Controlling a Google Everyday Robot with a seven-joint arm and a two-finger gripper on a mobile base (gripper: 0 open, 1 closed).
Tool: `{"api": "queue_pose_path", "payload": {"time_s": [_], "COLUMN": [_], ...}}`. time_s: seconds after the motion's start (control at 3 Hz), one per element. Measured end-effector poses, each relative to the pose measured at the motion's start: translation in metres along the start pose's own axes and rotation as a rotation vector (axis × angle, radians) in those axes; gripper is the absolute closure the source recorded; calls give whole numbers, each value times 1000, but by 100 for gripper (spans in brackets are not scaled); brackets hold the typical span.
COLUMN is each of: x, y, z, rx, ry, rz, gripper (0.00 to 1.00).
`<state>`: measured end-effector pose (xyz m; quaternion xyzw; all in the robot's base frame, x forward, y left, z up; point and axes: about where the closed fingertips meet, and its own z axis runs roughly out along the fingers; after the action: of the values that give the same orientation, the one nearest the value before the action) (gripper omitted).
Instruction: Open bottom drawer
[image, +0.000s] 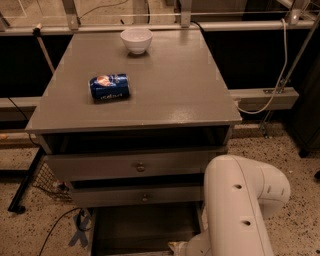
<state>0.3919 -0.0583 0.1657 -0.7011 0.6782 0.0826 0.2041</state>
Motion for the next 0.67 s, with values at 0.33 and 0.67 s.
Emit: {"api": "queue_pose_path", "payload": {"time_s": [0.33, 0.67], "x": [0, 0], "y": [0, 0], "z": [0, 0], "rx": [-1, -1], "ry": [-1, -1], "rz": [0, 0], "gripper": [0, 0]}}
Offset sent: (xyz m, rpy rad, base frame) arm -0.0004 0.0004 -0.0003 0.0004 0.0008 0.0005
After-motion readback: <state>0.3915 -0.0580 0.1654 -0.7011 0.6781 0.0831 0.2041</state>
